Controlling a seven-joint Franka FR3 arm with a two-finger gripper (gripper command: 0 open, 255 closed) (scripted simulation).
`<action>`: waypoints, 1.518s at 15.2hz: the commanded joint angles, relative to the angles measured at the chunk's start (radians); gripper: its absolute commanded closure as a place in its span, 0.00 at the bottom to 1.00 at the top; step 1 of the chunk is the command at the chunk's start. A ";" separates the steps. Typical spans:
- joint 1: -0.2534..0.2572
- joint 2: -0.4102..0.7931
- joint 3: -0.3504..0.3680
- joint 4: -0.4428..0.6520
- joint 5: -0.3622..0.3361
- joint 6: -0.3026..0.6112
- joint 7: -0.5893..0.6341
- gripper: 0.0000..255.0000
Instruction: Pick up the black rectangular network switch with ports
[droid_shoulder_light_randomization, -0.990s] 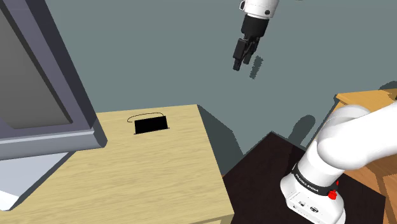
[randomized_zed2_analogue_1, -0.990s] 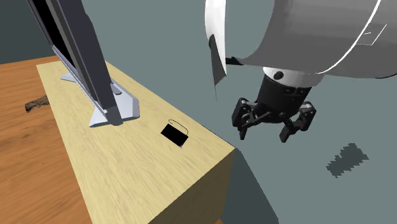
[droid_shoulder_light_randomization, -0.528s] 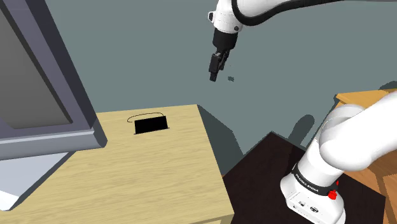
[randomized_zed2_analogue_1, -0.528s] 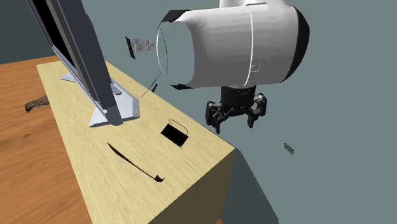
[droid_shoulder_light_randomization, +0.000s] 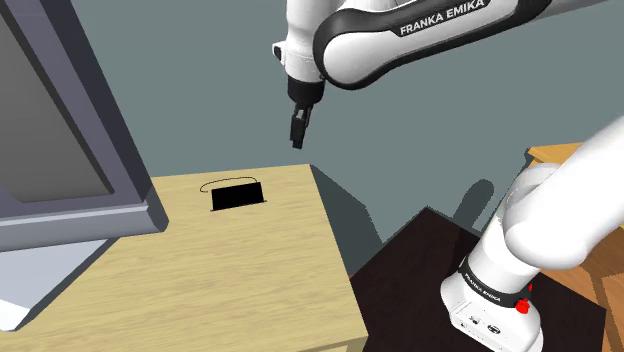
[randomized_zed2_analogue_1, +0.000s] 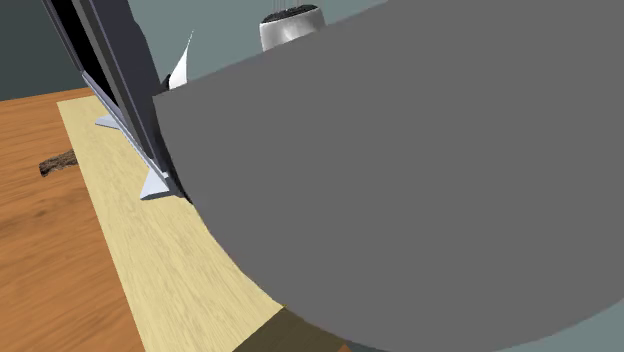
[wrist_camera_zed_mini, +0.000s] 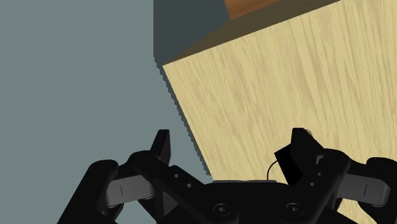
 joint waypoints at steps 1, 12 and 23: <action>0.006 0.059 0.038 0.021 -0.055 0.040 0.013 0.00; 0.074 0.403 0.188 0.171 -0.484 0.146 0.161 0.00; 0.102 0.503 0.177 0.162 -0.618 0.204 0.260 0.00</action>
